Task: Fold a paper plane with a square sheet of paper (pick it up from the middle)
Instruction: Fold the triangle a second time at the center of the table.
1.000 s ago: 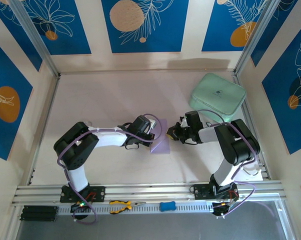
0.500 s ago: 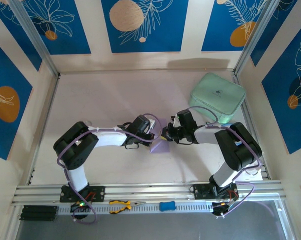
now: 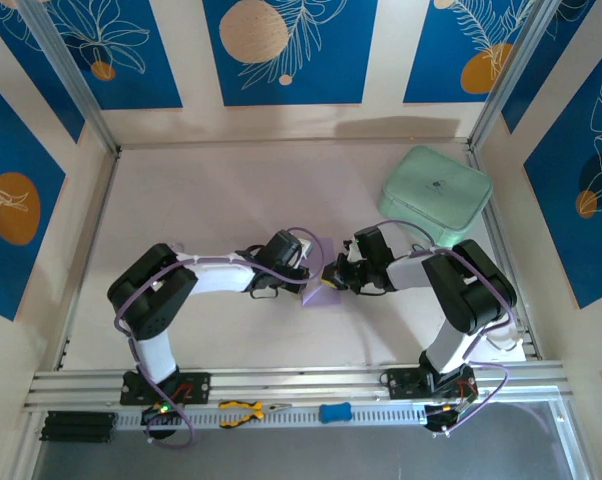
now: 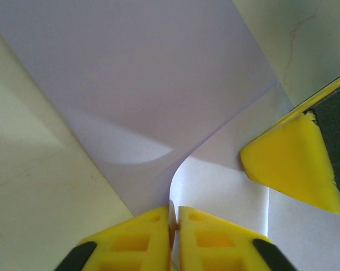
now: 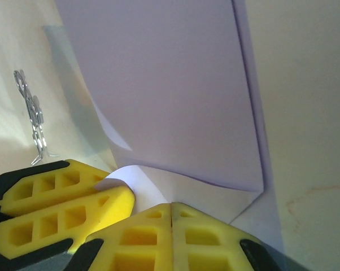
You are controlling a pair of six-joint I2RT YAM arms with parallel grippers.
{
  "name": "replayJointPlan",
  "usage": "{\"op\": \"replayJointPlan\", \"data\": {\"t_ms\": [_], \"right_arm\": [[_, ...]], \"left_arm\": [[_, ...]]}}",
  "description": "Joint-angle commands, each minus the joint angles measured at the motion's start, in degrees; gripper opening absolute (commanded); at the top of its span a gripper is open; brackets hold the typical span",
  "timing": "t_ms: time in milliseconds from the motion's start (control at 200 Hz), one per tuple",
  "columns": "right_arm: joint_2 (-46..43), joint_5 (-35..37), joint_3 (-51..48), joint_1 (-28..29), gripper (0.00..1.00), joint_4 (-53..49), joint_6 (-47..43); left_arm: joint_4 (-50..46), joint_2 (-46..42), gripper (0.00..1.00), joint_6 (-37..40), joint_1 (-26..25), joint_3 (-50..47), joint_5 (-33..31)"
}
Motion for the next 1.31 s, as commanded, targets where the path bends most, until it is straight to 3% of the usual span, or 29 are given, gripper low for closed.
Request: {"op": "replayJointPlan", "data": {"t_ms": [0,90,195,440,570,690,890,1300], "right_arm": [[1.8,1.36,-1.66,-0.95,0.04,-3.92,-1.82],[1.34,1.27,-1.14,-1.17,0.04,-4.87,-2.4],[0.99,2.04,-0.49,-1.23,0.04,-6.54,-2.25],[0.81,2.09,-0.33,-1.23,0.04,-7.04,-2.05],[0.89,2.13,-0.44,-1.31,0.04,-7.1,-2.09],[1.03,1.97,-0.4,-1.24,0.04,-6.98,-2.09],[1.13,1.8,-0.22,-1.28,0.04,-7.09,-2.04],[1.06,1.93,-0.72,-1.2,0.04,-7.66,-2.17]], "left_arm": [[-7.08,-3.67,0.26,-0.31,0.43,1.54,-2.33],[-9.12,-6.59,0.41,-1.33,0.36,2.38,-3.5],[-10.99,-9.02,0.42,-2.22,0.4,3.45,-1.87],[-7.27,-10.42,0.1,-3.41,0.1,2.28,13.86],[-6.68,-6.4,0.06,-3.52,-0.17,3.34,21.56],[-4.92,-2.65,0.05,-5.03,-0.31,4.12,24.59],[-4.56,0.92,0.05,-5.3,-0.36,5.6,26.84],[-5.02,4.19,0.06,-4.86,-0.35,4.58,23.98]]}}
